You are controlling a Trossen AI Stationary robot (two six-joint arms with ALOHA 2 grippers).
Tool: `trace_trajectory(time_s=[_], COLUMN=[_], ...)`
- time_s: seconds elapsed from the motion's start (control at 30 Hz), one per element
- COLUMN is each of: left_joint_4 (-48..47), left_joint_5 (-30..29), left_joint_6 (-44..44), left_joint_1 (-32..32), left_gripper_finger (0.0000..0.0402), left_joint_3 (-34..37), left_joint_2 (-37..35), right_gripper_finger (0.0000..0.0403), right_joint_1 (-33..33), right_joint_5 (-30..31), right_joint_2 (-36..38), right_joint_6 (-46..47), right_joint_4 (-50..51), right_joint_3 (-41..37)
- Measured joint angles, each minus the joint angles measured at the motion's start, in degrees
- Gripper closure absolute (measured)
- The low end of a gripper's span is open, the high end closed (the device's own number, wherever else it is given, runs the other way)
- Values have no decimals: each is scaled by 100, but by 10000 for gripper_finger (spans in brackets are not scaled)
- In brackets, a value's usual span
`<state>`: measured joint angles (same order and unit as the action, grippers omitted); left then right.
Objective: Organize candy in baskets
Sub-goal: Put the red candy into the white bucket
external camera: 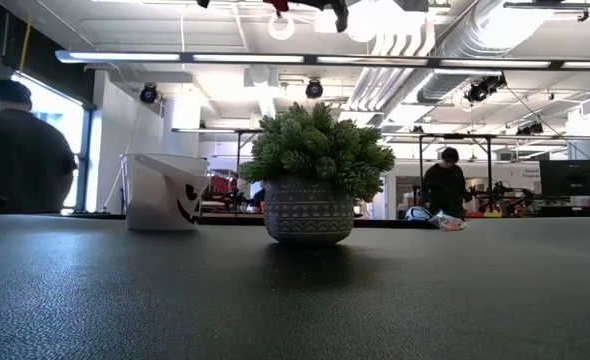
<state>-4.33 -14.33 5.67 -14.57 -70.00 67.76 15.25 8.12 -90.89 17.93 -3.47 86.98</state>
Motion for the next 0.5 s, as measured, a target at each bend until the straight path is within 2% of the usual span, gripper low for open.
trace_trajectory(time_s=[0.5], left_joint_4=[-234], left_joint_5=[-579], left_joint_6=[-588], left_joint_1=[-2], left_gripper_finger=[300], left_joint_3=[-11], left_joint_2=[-214], right_gripper_finger=[403], right_joint_1=[-38], right_joint_5=[214], right_joint_2=[68], right_joint_6=[-153], right_joint_4=[122], right_joint_3=[0])
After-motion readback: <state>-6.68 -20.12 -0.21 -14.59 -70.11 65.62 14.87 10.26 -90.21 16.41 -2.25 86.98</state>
